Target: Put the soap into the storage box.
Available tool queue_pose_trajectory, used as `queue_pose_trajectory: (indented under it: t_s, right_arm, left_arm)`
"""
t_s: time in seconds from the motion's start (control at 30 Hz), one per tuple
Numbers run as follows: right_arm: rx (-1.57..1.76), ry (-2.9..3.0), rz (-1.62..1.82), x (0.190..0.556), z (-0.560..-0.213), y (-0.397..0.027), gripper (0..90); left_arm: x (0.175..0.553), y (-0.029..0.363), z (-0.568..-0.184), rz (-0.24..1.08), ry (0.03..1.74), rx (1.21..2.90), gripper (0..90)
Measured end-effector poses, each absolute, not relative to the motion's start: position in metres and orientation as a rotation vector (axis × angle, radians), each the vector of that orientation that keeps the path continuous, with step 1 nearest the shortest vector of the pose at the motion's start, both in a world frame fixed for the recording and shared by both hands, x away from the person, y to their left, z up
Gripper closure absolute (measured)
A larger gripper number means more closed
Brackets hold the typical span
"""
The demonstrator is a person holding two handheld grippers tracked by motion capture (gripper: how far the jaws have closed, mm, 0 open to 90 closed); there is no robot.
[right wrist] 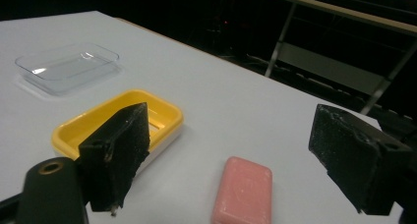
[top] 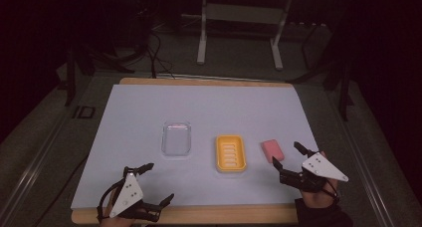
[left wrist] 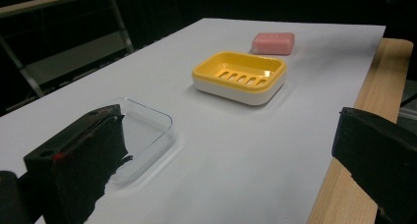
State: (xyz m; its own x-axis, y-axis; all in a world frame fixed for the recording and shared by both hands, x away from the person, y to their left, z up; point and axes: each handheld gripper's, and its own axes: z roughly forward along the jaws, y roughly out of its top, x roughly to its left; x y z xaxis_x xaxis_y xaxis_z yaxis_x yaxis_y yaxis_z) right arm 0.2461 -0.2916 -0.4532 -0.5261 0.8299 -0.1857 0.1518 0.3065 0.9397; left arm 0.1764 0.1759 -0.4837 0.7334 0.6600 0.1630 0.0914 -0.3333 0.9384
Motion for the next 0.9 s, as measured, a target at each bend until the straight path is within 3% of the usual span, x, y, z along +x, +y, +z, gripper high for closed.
queue_pose_trajectory:
  t_s: [0.4, 0.9]
  right_arm:
    - [0.879, 2.007, 1.267, 0.257, -0.457, -0.291, 16.0]
    - [1.157, 2.321, 0.894, 0.281, -0.481, -0.279, 17.6]
  left_arm:
    - [0.177, 0.175, -0.484, 0.653, 0.588, 1.851, 0.4]
    - [0.176, 0.175, -0.484, 0.655, 0.587, 1.851, 0.4]
